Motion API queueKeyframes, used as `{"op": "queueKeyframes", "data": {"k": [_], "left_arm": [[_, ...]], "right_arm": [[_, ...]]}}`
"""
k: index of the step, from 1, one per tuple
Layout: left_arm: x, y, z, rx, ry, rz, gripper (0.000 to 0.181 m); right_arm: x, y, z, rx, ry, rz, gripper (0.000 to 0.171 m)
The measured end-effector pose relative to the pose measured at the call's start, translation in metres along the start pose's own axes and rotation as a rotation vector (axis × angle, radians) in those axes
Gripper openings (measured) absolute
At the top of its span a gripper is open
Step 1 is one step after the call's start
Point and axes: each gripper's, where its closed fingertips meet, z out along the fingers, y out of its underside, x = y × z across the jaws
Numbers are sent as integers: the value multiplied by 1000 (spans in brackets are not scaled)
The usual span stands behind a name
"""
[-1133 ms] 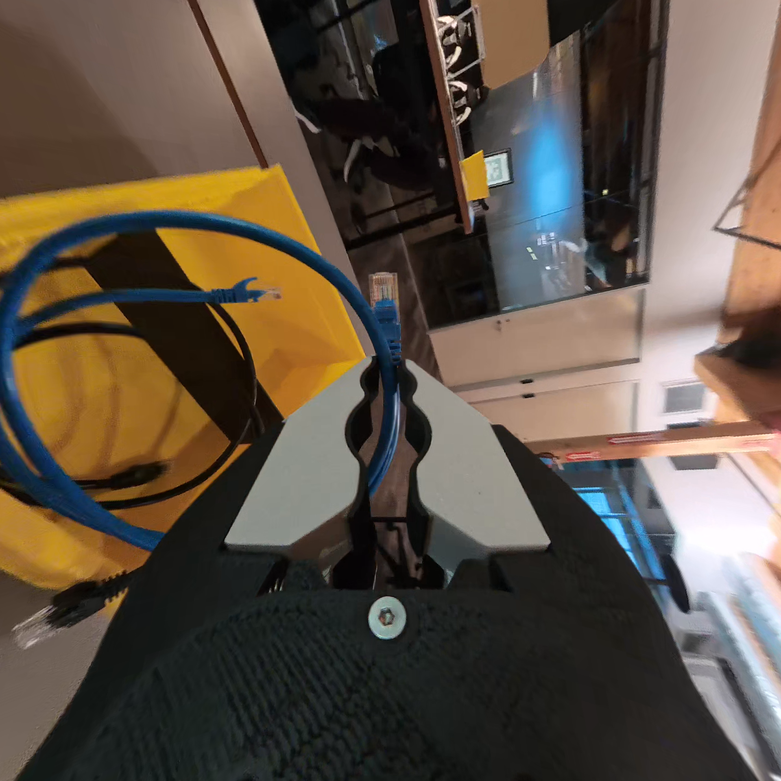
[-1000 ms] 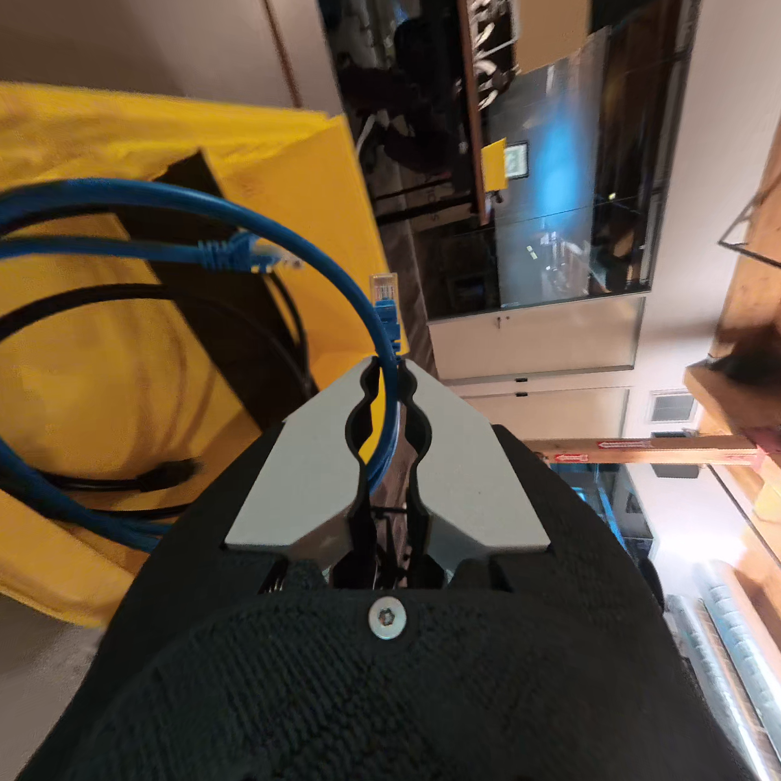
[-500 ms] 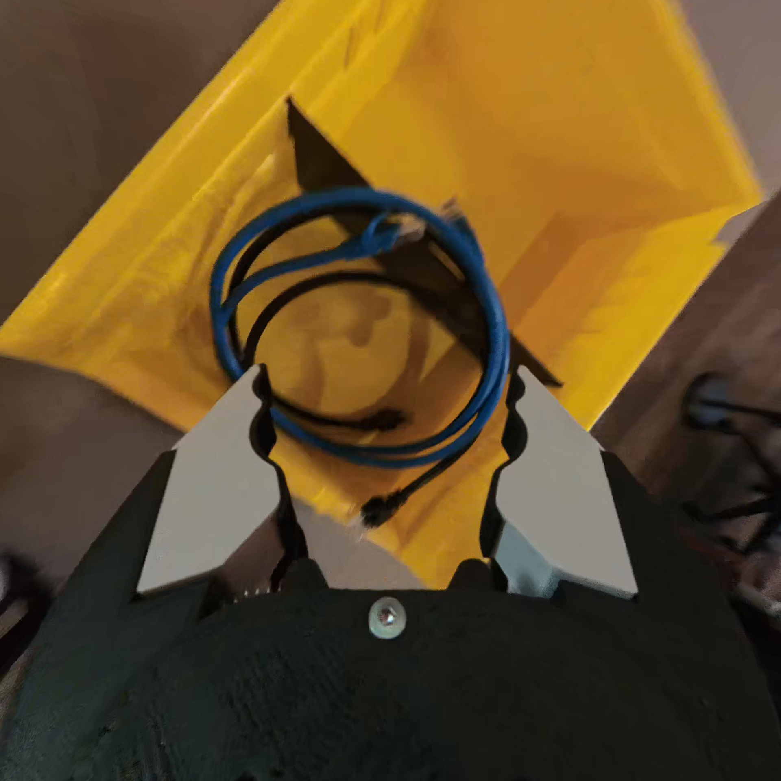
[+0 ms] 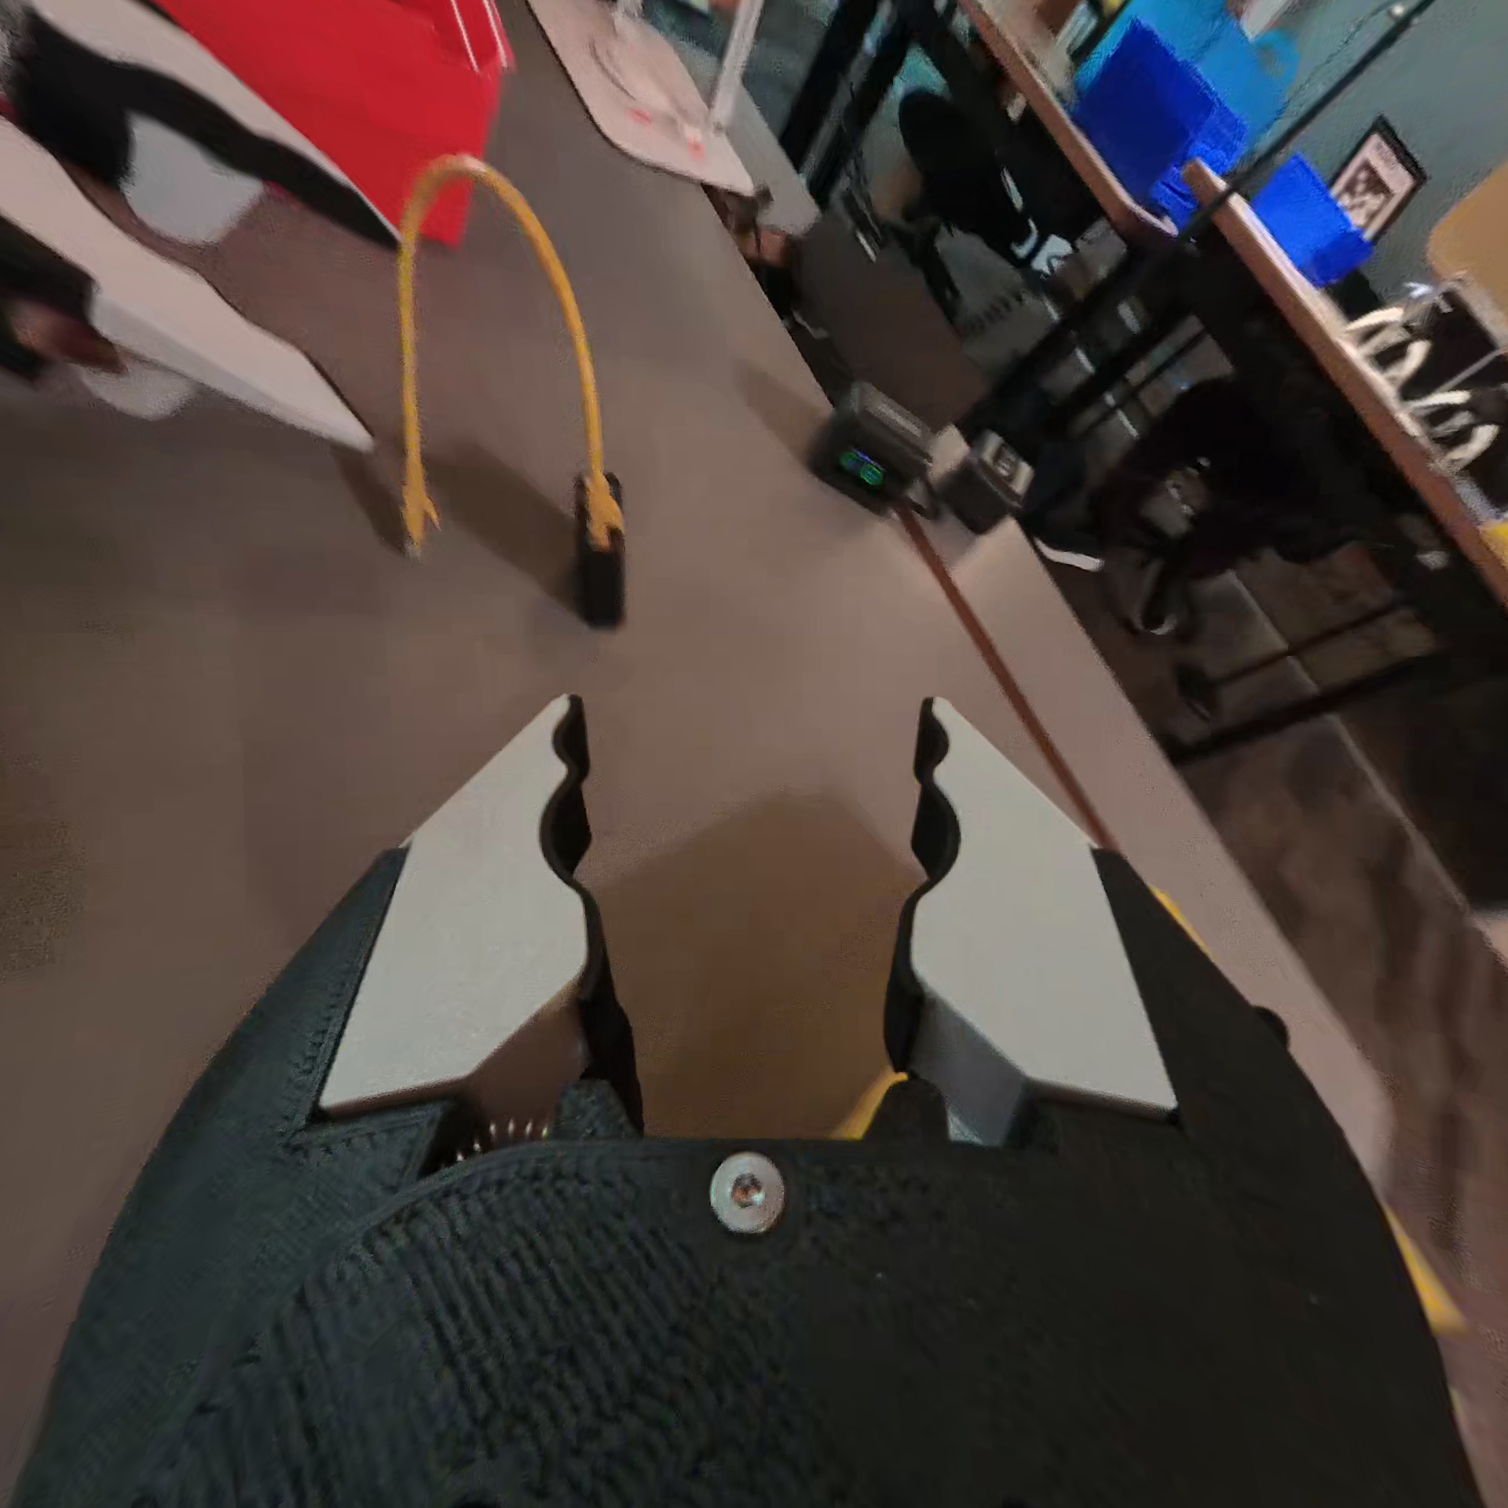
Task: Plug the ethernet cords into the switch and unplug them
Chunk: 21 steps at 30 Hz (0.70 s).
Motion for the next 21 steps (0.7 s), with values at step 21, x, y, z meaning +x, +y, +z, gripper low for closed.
{"op": "queueKeyframes", "data": {"k": [21], "left_arm": [[-39,-45,-44,328,126,57,93]], "right_arm": [[-63,-6,162,285,-368,401,22]]}}
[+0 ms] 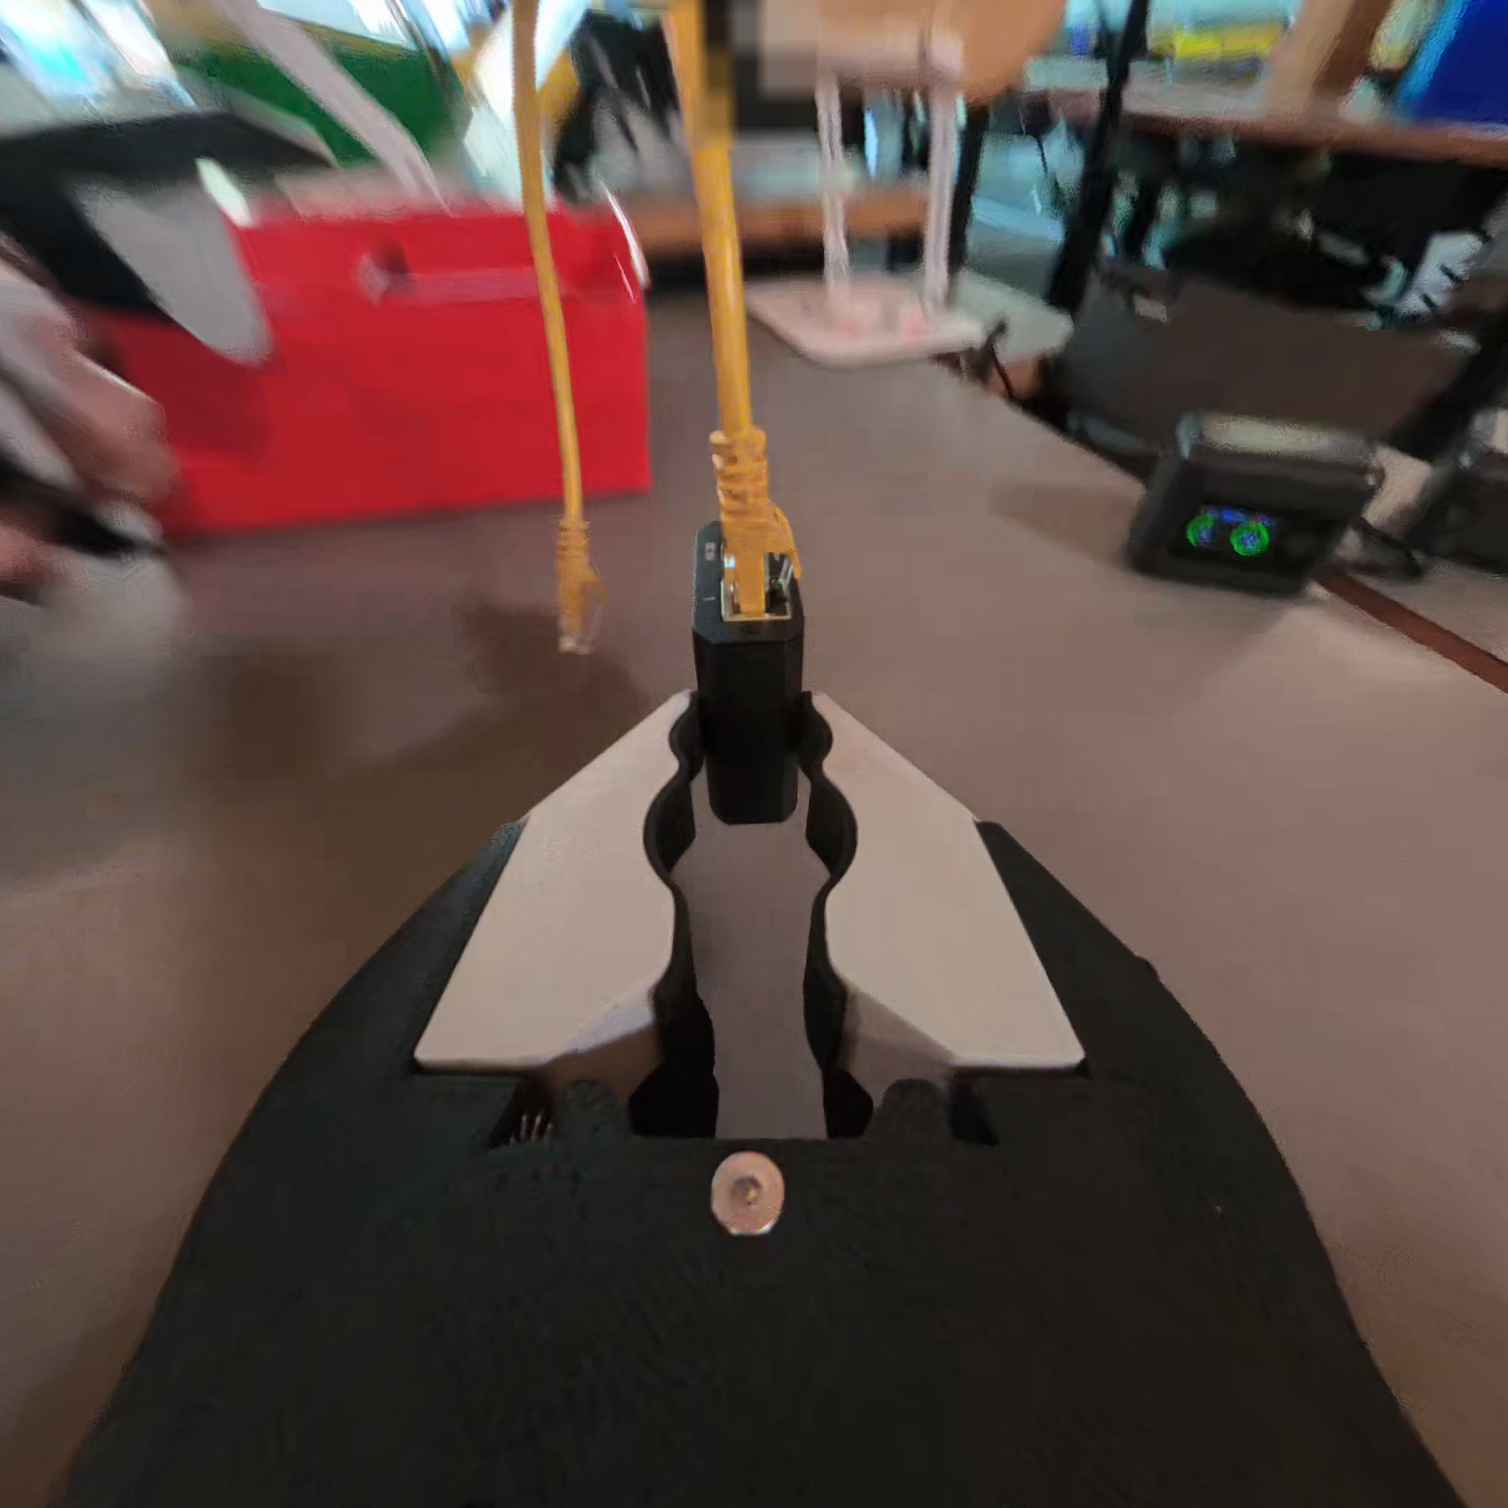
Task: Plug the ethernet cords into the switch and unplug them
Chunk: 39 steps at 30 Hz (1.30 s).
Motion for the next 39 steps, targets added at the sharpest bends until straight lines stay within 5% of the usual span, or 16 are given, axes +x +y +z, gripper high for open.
{"op": "queueKeyframes", "data": {"k": [4,9,14,16,19,26,30,32,36,39], "left_arm": [[-5,-9,7,103,44,-17,74],[42,1,46,70,376,-133,82],[109,-2,76,47,684,-82,87],[122,-12,79,92,757,-79,78],[133,-18,72,115,902,-107,41],[126,-11,60,81,1125,-294,34],[110,-2,70,72,1042,-210,22],[85,3,87,59,870,-143,21],[17,37,122,-101,333,340,22],[3,55,131,-186,167,704,22]], "right_arm": [[-28,-50,-40,361,-270,97,21],[-57,-85,-80,611,-594,200,21],[-67,-70,-70,518,-591,116,21],[-74,-64,-67,474,-605,84,22],[-81,-60,-64,453,-625,66,21],[-90,-52,-59,401,-649,25,22],[-75,-49,-50,390,-540,30,22],[-49,-57,-52,457,-399,61,35],[4,-62,-54,519,-66,57,38],[22,-42,-37,356,142,-101,46]]}}
